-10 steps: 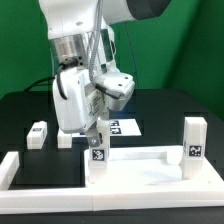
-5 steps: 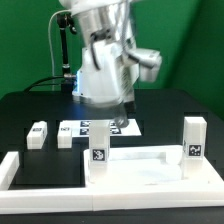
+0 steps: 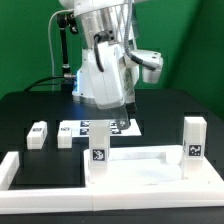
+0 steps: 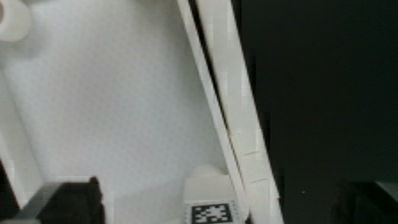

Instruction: Assemble desk

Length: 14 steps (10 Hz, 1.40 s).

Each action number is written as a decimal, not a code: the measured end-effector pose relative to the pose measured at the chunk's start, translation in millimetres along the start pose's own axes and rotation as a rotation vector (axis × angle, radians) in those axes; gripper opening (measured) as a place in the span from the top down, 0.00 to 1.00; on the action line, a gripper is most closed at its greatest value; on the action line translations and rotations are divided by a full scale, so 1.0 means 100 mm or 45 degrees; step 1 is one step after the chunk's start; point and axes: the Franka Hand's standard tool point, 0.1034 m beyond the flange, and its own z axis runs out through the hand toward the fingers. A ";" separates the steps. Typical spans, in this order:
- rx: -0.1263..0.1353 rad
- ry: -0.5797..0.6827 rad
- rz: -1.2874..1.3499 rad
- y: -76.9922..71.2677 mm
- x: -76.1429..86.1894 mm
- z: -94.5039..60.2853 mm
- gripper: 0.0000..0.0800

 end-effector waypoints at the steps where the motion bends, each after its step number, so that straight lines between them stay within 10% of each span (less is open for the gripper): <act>1: -0.012 0.007 -0.020 0.16 -0.07 0.10 0.19; 4: -0.104 0.046 -0.067 0.85 -0.12 0.41 0.19; 8: -0.099 0.047 -0.070 0.82 -0.12 0.41 0.19; 12: 0.030 0.153 -0.173 1.16 0.18 0.75 0.19; 14: 0.036 0.174 -0.197 1.22 0.21 0.87 0.19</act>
Offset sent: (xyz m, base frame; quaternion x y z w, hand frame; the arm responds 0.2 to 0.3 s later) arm -0.0781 0.0313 -0.0425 -0.0325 0.0613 -0.0018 0.9976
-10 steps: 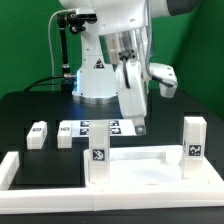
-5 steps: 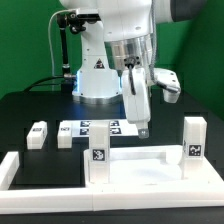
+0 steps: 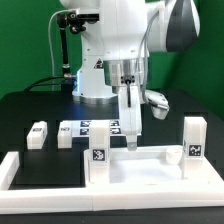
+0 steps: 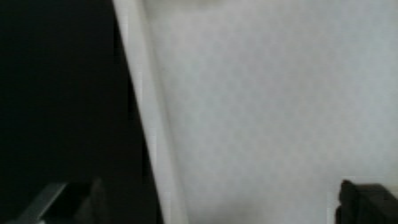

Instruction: Assemble desk

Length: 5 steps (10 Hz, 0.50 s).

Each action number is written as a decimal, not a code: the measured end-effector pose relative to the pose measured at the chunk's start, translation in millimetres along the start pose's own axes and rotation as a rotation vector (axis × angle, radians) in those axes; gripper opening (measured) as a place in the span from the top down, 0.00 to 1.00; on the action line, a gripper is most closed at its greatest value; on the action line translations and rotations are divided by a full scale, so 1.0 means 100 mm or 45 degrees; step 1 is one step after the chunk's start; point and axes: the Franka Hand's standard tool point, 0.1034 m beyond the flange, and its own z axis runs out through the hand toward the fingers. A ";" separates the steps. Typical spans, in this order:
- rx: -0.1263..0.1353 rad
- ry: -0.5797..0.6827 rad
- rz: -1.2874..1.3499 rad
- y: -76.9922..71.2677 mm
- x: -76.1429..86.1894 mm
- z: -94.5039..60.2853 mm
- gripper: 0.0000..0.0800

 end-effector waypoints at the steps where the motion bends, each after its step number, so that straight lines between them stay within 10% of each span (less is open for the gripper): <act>1: 0.046 0.018 -0.017 -0.02 -0.01 0.04 0.19; 2: 0.091 0.031 -0.032 0.00 -0.05 0.09 0.19; 5: 0.056 0.033 -0.081 0.13 -0.13 0.29 0.19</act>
Offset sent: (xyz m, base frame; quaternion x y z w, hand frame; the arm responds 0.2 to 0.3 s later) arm -0.0085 0.0264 -0.0300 -0.0175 -0.0146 0.0032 0.9997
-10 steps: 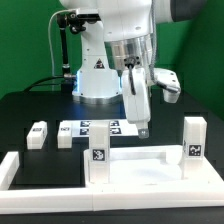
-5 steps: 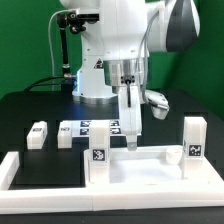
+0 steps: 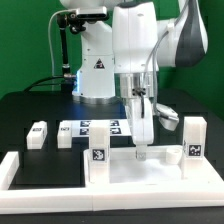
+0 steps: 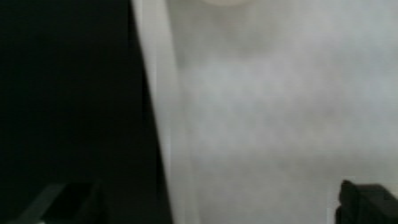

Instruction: Assemble desk

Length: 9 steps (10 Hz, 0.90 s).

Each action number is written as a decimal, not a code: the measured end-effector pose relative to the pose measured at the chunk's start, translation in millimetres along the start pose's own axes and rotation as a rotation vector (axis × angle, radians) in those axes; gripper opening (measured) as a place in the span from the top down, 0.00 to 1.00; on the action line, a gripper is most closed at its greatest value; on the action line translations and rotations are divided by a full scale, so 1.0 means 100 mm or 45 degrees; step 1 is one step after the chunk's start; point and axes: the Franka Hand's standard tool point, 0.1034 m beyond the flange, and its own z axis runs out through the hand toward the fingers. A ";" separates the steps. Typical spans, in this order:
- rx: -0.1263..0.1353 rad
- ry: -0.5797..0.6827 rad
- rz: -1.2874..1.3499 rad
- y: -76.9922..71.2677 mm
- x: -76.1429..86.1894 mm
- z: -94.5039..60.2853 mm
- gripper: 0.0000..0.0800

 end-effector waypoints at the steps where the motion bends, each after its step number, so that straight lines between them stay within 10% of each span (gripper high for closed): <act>1: -0.007 -0.002 -0.035 0.01 0.05 0.01 0.19; 6: -0.014 -0.007 -0.068 0.01 0.07 0.02 0.32; 7: -0.014 -0.006 -0.068 0.01 0.07 0.02 0.58; 9: -0.015 -0.007 -0.068 0.02 0.07 0.02 0.76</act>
Offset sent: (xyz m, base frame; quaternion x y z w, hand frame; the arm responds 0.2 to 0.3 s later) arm 0.0000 0.0000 0.0000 0.0000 0.0000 0.0000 1.0000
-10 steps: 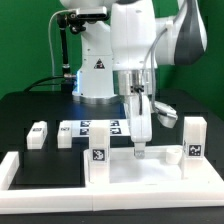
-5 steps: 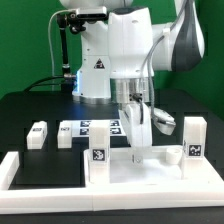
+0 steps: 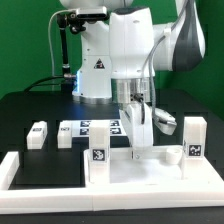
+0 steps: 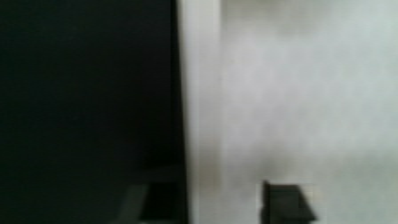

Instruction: Assemble desk

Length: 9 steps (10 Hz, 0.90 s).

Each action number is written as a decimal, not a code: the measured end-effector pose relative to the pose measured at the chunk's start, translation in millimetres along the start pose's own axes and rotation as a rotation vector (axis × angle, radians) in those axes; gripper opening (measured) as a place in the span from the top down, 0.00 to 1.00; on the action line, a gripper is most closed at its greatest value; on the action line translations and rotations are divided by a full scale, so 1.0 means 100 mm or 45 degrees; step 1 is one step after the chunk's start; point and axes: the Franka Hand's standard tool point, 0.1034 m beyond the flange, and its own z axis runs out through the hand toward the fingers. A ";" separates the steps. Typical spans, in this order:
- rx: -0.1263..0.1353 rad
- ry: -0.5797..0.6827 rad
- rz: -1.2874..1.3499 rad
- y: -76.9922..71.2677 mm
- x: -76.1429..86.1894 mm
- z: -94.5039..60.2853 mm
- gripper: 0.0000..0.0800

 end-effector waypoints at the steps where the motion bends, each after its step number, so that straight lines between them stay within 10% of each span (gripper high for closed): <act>1: -0.007 -0.002 0.000 0.02 0.00 0.01 0.92; 9: -0.010 -0.004 0.001 0.02 0.00 0.01 0.94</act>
Offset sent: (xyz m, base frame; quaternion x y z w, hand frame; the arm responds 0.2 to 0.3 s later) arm 0.0000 0.0000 0.0000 0.0000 0.0000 0.0000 1.0000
